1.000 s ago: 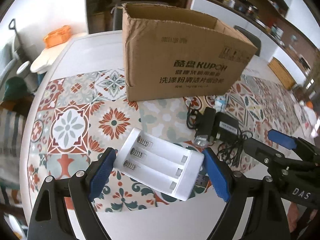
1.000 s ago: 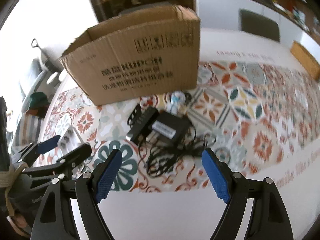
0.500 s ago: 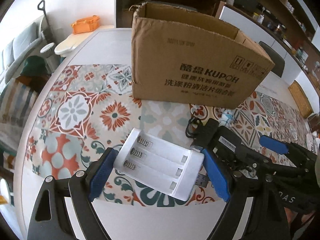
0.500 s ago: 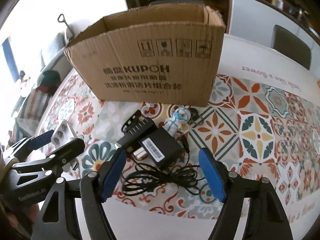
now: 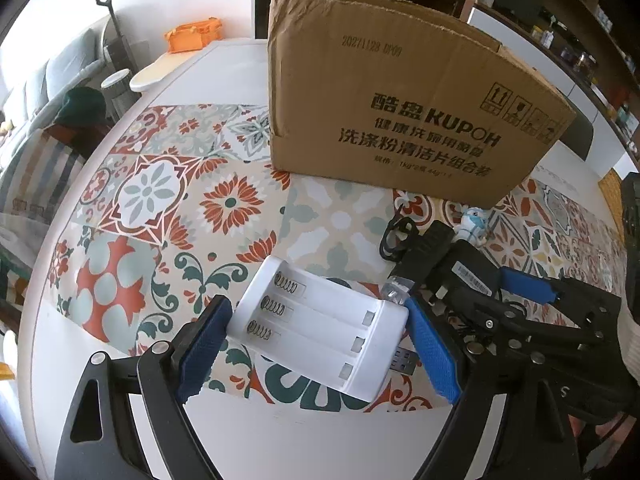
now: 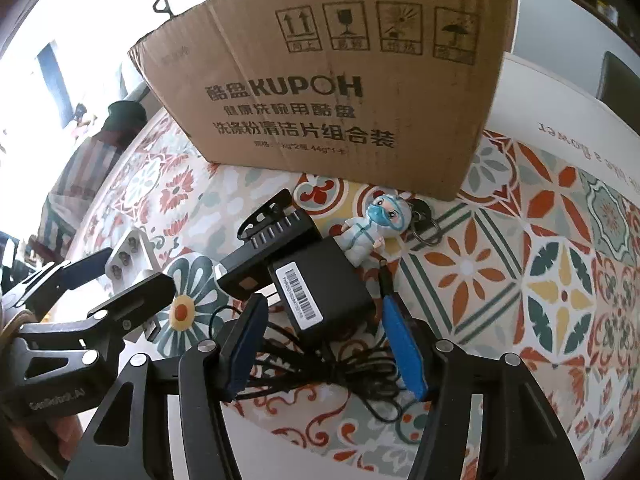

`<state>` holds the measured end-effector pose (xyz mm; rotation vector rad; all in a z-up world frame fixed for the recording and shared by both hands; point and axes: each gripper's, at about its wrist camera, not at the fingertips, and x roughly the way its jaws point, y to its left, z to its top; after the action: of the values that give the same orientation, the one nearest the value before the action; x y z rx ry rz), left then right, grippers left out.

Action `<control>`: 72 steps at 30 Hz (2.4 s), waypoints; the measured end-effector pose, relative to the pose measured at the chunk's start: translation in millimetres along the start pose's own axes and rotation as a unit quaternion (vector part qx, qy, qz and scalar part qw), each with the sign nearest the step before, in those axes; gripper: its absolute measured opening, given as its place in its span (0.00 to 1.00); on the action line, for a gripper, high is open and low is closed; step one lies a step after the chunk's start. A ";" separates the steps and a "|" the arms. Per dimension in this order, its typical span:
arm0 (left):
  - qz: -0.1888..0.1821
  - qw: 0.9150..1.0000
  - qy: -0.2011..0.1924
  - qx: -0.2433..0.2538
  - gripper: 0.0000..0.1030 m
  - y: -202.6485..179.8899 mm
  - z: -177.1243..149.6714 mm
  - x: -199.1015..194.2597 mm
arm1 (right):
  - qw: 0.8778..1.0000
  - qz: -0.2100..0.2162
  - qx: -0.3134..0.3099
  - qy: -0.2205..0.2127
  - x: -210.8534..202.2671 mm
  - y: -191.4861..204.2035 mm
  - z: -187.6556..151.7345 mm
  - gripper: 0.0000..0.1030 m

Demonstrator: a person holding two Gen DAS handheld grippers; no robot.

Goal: Organize rigid objects
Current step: 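Lift the charger with the left tool while the right tool grasps the black power adapter, then carry the charger and black power adapter over the box with both tools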

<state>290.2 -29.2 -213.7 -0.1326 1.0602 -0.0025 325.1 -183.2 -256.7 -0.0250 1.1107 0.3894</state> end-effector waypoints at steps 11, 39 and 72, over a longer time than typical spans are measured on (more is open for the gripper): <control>0.007 1.000 0.003 -0.006 0.85 -1.0 -3.1 3.8 | 0.999 0.020 -0.028 -0.001 16.6 3.5 2.1 0.48; -0.058 0.995 -0.064 0.050 0.85 1.1 20.9 -90.7 | 0.992 -0.034 0.076 -0.093 -96.7 24.8 -21.2 0.45; -0.081 0.968 -0.202 0.128 0.85 -22.5 143.7 -167.7 | 0.960 -0.086 0.100 -0.246 -196.6 35.0 72.4 0.45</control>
<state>334.5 -25.0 3.8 0.0166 0.6309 -0.2499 301.3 -192.8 -45.9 0.1466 0.6425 0.1139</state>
